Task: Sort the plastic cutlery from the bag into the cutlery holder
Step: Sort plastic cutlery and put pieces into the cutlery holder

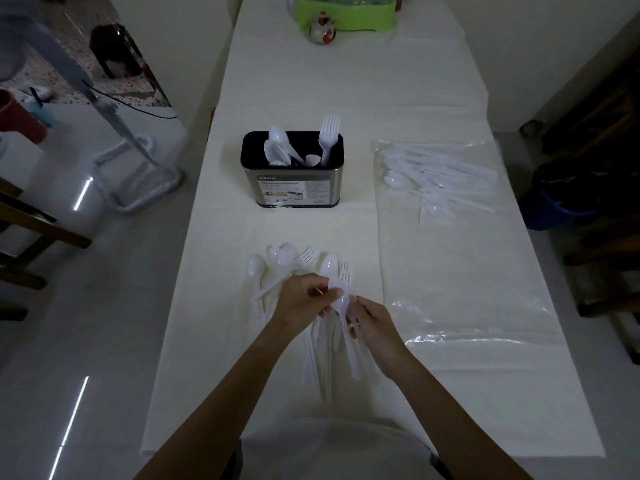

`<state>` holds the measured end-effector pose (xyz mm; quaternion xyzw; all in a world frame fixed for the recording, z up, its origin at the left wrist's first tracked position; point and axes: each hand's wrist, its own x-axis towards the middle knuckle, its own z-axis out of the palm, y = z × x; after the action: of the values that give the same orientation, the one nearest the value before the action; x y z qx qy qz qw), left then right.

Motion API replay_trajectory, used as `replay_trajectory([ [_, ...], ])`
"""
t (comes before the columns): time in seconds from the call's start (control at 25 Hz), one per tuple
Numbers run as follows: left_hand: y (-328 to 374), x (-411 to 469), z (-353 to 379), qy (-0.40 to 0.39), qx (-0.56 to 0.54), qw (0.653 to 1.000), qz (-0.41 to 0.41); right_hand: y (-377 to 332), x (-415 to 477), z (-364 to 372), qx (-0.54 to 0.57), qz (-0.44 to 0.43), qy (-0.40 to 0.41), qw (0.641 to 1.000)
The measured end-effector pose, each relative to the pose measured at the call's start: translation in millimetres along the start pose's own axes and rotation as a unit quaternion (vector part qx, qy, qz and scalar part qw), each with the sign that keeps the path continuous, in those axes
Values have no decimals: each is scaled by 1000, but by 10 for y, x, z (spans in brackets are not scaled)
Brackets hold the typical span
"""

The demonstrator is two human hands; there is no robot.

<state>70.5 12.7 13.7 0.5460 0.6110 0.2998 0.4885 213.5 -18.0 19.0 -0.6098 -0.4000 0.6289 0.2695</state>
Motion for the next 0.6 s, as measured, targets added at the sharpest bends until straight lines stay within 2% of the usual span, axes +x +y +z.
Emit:
replay_trajectory([
  [0.16,-38,87,34,41,42,998,0,28,-139,1,102,77,-69,989],
  [0.36,-122,341,45,88,37,995,-34,211,-187,-55,68,97,-17,993],
  [0.6,-198,728,90,39,235,971,-33,267,-133,-201,82,93,13,992],
])
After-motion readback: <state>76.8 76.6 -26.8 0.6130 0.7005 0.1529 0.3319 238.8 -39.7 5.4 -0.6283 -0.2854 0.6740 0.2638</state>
